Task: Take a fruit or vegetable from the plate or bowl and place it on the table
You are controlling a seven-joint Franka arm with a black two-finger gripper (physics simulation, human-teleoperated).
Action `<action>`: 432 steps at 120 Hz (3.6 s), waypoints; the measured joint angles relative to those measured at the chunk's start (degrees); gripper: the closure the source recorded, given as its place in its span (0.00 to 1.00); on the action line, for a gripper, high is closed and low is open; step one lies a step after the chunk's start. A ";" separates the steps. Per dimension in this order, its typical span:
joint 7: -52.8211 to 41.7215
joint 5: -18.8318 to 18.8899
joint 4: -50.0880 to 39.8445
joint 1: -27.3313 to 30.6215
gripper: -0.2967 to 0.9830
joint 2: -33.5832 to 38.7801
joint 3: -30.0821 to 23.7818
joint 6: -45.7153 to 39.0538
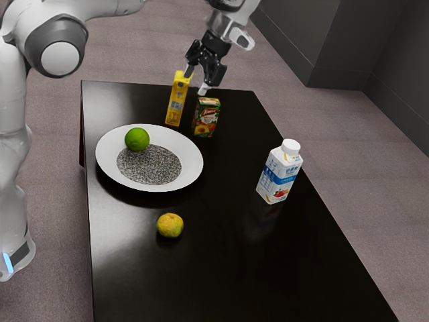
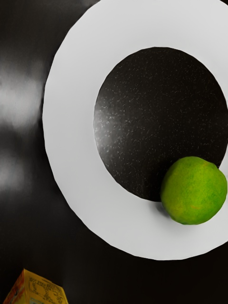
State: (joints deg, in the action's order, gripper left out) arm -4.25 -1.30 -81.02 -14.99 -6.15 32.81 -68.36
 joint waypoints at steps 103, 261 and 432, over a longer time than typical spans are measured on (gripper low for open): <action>-12.97 -1.64 9.83 1.40 0.23 1.72 -0.58 -5.39; -88.55 15.89 -45.24 -11.23 0.24 34.96 5.17 -34.14; -99.72 21.60 -57.43 -9.45 0.25 42.88 9.53 -36.47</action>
State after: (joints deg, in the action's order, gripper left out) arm -103.97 20.30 -138.44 -24.43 36.73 42.34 -104.83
